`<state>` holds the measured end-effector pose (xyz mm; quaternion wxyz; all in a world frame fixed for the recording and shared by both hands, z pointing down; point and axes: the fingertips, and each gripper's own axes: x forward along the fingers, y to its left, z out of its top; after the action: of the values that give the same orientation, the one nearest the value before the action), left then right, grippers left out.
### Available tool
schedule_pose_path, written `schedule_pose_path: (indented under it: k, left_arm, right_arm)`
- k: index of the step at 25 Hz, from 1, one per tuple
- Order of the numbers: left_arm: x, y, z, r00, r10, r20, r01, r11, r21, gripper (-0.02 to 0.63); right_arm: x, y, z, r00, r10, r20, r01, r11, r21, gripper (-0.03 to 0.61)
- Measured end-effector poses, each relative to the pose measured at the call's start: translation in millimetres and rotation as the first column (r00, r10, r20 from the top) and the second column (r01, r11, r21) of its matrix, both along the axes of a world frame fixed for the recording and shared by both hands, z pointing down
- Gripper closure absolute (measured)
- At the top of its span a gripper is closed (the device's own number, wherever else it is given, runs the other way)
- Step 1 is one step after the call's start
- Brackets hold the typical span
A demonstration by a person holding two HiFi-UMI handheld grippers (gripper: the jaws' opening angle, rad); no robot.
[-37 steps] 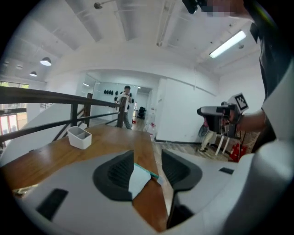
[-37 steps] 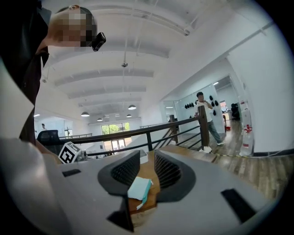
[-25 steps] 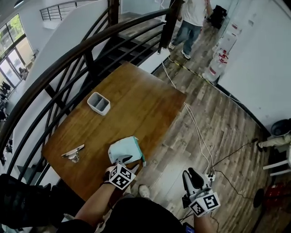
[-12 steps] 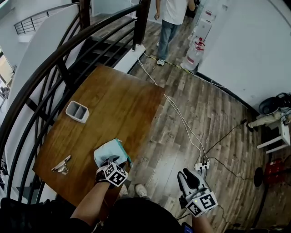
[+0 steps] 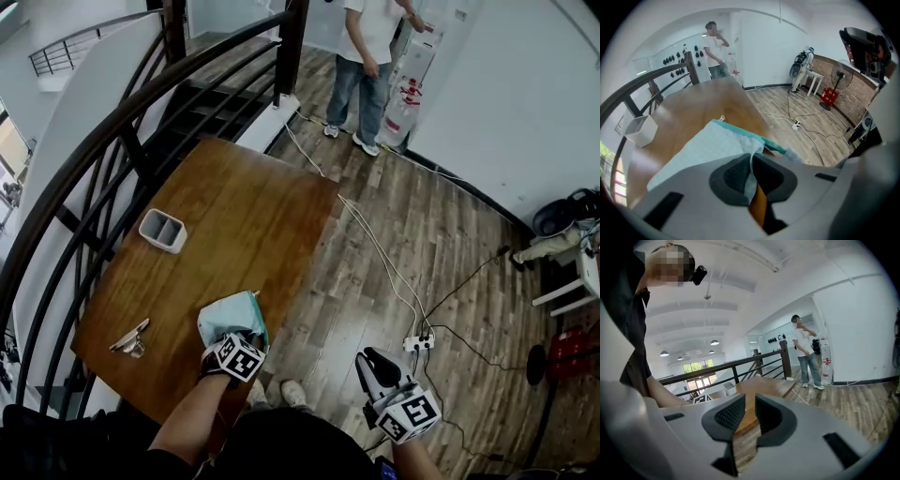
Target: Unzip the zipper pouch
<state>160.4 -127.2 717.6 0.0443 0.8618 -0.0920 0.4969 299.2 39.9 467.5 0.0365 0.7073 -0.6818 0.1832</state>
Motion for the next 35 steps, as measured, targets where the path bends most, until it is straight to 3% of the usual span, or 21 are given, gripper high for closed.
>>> schedule_pose_path:
  k: [7, 13, 19, 22, 27, 29, 32, 35]
  left_arm:
    - [-11.2, 1.6, -46.4, 0.989, -0.064, -0.137, 0.065, 0.998, 0.005, 0.594]
    - [-31.3, 4.1, -85.4, 0.95, -0.118, -0.29, 0.111, 0.993, -0.04, 0.595]
    - [-60.6, 11.1, -111.6, 0.902, -0.139, -0.41, 0.116, 0.99, -0.08, 0.595]
    - [-72.2, 9.6, -124.3, 0.88, -0.15, -0.45, 0.121, 0.988, -0.093, 0.595]
    - [-89.4, 12.9, -146.4, 0.839, -0.148, -0.524, 0.104, 0.988, -0.112, 0.595]
    - [-93.9, 15.7, -162.4, 0.819, -0.136, -0.558, 0.074, 0.988, -0.132, 0.595]
    - [-98.2, 20.1, -183.2, 0.811, -0.098, -0.577, 0.014, 0.989, -0.148, 0.595]
    - [-102.8, 30.5, -186.8, 0.81, -0.087, -0.581, -0.021, 0.984, -0.176, 0.595]
  right_arm:
    - [-17.3, -18.4, 12.1, 0.995, -0.093, 0.032, 0.093, 0.996, -0.01, 0.526]
    - [-39.9, -49.3, 34.1, 0.978, -0.203, 0.049, 0.204, 0.979, -0.023, 0.526]
    - [-84.7, -91.6, 54.9, 0.914, -0.403, -0.033, 0.397, 0.91, -0.125, 0.514]
    - [-106.5, -114.1, 66.1, 0.854, -0.513, -0.092, 0.497, 0.854, -0.154, 0.48]
    - [-145.1, -135.0, 82.3, 0.7, -0.677, -0.224, 0.633, 0.735, -0.243, 0.413]
    - [-157.5, -143.2, 81.6, 0.634, -0.722, -0.277, 0.666, 0.692, -0.277, 0.398]
    - [-170.2, -156.4, 73.0, 0.529, -0.768, -0.362, 0.702, 0.635, -0.322, 0.364]
    - [-184.2, -157.6, 74.9, 0.392, -0.815, -0.427, 0.742, 0.554, -0.378, 0.33]
